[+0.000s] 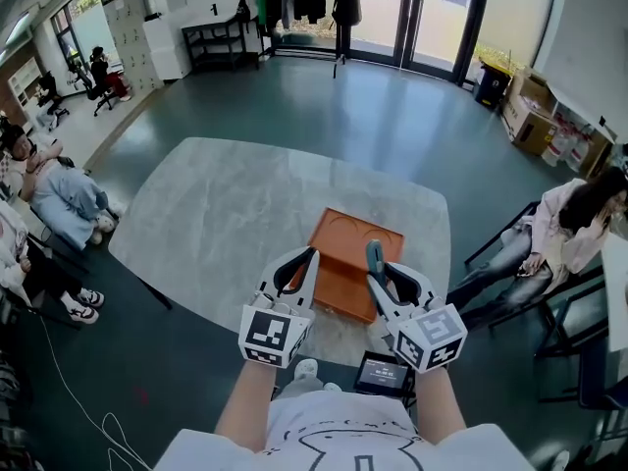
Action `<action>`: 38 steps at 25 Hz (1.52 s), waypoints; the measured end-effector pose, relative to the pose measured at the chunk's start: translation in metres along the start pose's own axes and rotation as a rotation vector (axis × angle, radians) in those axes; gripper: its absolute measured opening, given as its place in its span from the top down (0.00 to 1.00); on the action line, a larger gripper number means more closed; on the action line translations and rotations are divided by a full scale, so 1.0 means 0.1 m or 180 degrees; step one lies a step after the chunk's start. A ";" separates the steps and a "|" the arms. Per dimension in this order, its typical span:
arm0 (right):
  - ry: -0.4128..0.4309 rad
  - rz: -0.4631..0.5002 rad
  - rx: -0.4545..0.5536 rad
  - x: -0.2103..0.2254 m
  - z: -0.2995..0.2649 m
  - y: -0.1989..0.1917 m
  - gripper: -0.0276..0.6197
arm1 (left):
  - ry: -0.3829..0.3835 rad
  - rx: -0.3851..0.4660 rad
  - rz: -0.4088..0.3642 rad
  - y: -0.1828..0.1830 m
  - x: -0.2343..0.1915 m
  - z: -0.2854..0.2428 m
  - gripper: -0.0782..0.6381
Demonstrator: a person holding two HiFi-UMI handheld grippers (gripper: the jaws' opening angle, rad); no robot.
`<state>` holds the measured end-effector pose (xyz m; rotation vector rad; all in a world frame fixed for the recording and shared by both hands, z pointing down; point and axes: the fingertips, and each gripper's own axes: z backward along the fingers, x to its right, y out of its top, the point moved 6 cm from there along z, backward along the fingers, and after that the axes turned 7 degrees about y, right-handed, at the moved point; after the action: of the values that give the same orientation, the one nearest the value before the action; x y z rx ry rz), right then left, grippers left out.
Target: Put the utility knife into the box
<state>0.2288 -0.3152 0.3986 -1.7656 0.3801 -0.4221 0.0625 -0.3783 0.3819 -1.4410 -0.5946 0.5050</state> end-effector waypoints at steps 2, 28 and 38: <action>-0.0020 -0.0040 -0.0030 0.05 -0.05 -0.01 0.75 | -0.0043 -0.0022 0.0000 -0.02 -0.02 -0.08 0.87; 0.0193 -0.0294 -0.1371 0.42 -0.83 -0.83 0.75 | -0.0206 -0.0529 0.0340 -0.67 -0.43 -0.54 0.87; 0.0374 -0.0307 -0.2101 0.35 -1.06 -1.28 0.75 | -0.0285 -0.0682 0.0407 -0.85 -0.46 -0.52 0.87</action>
<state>0.2136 -0.3934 0.5484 -2.4137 0.5627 -0.5066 0.0586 -0.4544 0.4619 -1.6740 -0.6454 0.6237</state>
